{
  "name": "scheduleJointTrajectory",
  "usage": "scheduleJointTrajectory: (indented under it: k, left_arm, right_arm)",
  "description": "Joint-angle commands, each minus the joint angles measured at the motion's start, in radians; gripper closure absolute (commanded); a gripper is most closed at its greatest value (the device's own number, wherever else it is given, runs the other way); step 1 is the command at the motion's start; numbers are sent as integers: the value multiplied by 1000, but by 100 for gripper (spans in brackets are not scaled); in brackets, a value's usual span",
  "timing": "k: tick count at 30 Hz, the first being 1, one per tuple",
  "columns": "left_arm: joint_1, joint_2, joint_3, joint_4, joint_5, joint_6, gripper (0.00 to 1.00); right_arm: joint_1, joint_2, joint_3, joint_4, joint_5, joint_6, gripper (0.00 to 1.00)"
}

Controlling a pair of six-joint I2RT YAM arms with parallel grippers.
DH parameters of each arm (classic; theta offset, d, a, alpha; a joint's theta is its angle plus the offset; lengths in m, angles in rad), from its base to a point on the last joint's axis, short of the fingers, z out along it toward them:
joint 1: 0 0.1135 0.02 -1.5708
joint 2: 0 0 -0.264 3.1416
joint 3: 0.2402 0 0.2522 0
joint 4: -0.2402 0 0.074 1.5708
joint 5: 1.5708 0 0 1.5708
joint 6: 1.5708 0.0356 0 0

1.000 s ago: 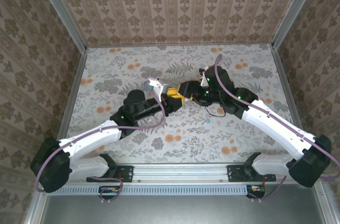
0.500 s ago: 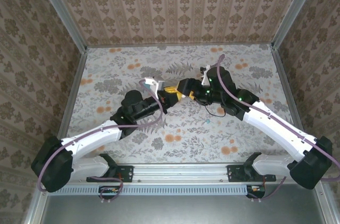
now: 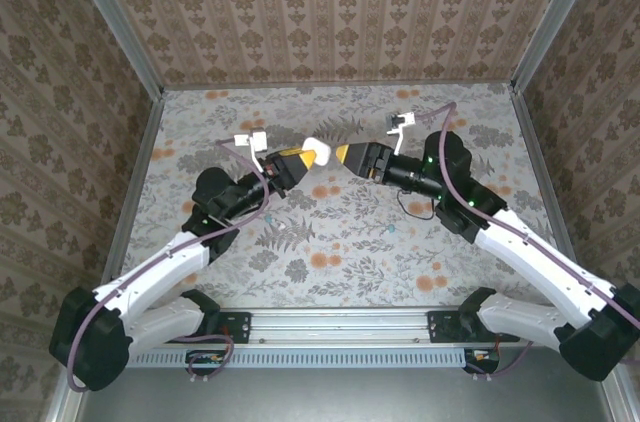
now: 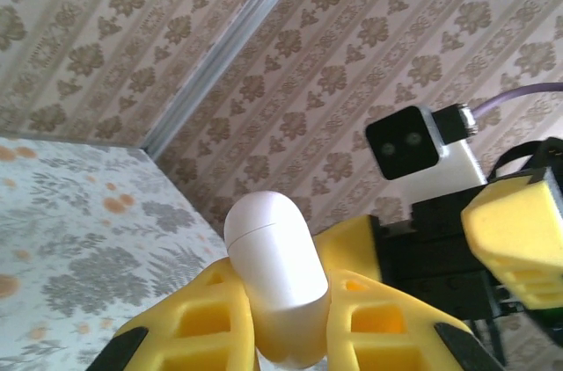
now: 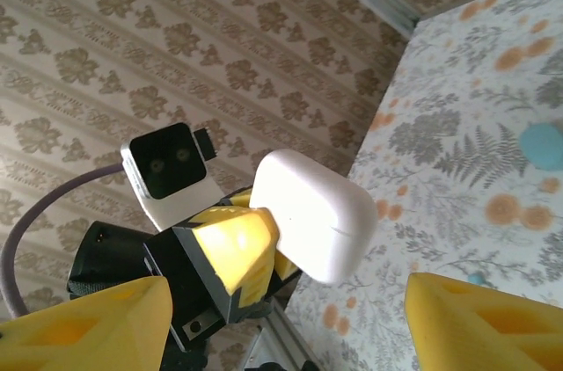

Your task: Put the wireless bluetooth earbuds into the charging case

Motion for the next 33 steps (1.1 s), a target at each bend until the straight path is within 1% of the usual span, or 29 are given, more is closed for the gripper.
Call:
scheduleJointTrajectory:
  k: [1, 4, 10, 14, 17, 20, 22, 23, 24, 25, 26, 27, 29, 31, 33]
  left_arm:
    - [-16, 15, 59, 91, 40, -128, 95]
    - [-34, 29, 77, 107, 34, -150, 95]
    - [-49, 66, 93, 164, 37, -194, 96]
    - [-49, 91, 102, 195, 47, -218, 96]
    - [-48, 101, 103, 197, 56, -224, 96]
    - [-49, 97, 92, 176, 54, -206, 96]
    - [-48, 83, 81, 152, 50, -181, 94]
    - [-47, 75, 78, 134, 48, -169, 91]
    - [-44, 64, 78, 104, 48, -155, 83]
    - [-40, 50, 78, 65, 46, -139, 73]
    - [-35, 35, 76, 26, 46, -122, 64]
    - [-26, 15, 81, -23, 46, -101, 58]
    - [-4, -27, 88, -130, 43, -50, 49]
    - [19, -86, 108, -266, 43, 22, 44]
    - [41, -148, 139, -457, 14, 125, 37]
  right_arm:
    - [-3, 39, -11, 177, -99, 27, 29]
    - [-3, 61, -2, 202, -117, 34, 32]
    - [-11, 89, 0, 232, -144, 47, 45]
    - [-18, 103, -9, 287, -170, 76, 57]
    - [-26, 102, -20, 309, -177, 82, 68]
    - [-35, 98, -32, 316, -183, 75, 78]
    - [-40, 93, -39, 315, -186, 63, 83]
    - [-42, 91, -41, 309, -187, 55, 85]
    - [-44, 88, -40, 298, -189, 39, 85]
    - [-46, 84, -38, 279, -190, 17, 85]
    - [-48, 81, -33, 255, -189, -6, 86]
    - [-49, 73, -26, 221, -187, -35, 85]
    - [-52, 61, -11, 147, -187, -108, 85]
    - [-58, 48, 3, 68, -193, -186, 85]
    - [-64, 32, 16, -5, -201, -275, 84]
